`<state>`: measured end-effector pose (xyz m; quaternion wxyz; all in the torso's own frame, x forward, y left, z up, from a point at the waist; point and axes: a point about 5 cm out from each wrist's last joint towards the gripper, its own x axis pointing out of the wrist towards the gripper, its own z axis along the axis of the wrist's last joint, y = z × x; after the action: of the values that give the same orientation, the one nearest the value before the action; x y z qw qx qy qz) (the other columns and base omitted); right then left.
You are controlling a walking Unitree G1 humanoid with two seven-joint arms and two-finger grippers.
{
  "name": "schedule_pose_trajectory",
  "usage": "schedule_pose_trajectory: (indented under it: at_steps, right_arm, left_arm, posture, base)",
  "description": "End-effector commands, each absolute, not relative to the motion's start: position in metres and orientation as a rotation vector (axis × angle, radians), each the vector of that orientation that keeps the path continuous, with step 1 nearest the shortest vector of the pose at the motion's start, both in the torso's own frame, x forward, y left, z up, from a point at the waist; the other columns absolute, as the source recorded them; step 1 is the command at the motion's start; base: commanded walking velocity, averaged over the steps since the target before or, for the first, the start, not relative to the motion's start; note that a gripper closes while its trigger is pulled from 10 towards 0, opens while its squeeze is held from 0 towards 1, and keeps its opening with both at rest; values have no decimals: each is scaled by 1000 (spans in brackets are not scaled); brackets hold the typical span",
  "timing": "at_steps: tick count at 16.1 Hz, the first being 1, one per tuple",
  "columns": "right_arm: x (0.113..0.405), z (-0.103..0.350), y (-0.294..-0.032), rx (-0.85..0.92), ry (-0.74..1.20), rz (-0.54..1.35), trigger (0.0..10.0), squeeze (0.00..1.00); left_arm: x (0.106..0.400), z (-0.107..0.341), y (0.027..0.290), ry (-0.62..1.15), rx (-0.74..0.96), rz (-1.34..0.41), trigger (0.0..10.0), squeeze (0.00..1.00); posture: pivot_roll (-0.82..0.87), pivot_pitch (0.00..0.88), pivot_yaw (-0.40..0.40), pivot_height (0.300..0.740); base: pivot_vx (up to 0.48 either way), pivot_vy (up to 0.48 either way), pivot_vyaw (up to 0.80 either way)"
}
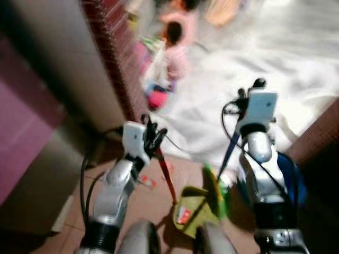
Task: Sweep floor
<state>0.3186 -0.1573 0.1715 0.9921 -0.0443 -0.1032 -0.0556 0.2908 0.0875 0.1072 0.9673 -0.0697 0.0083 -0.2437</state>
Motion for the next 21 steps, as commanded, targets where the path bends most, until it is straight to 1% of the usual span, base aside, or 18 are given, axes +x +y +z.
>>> schedule_pose_trajectory:
  at_steps: [1,8,12,13,15,18,20,21]
  right_arm:
    - [319,174,-153,-91,-211,-105,10000,0]
    - [319,175,-157,-98,-208,-102,10000,0]
    - [320,175,-157,-99,-208,-99,10000,0]
    - [320,176,-157,-99,-207,-99,10000,0]
    - [320,175,-158,-100,-204,-102,10000,0]
    - [319,175,-160,-105,-202,-109,10000,0]
    - [318,174,-164,-121,-198,-125,10000,0]
    - [318,174,-165,-122,-196,-130,10000,0]
  left_arm:
    - [291,114,87,-13,-166,-507,10000,0]
    - [292,115,86,-8,-169,-511,10000,0]
    - [296,117,88,-14,-168,-502,10000,0]
    - [298,119,90,-16,-180,-501,10000,0]
    - [301,127,92,-36,-249,-559,10000,0]
    - [317,135,109,-74,-197,-481,10000,0]
    - [328,137,126,-80,-155,-350,10000,0]
    - [331,138,132,-82,-156,-314,10000,0]
  posture:
    - [-101,122,72,740]
    - [-111,115,72,740]
    - [-111,108,72,740]
    - [-111,112,72,740]
    - [-111,112,72,740]
    - [-119,124,72,740]
    - [-121,125,73,740]
    - [-121,125,72,740]
  base:
    - [-311,0,-638]
    - [-293,0,-644]
    - [0,0,-638]
    - [0,0,-631]
    - [0,0,-634]
    - [0,0,-629]
    - [0,0,-625]
    - [0,0,-625]
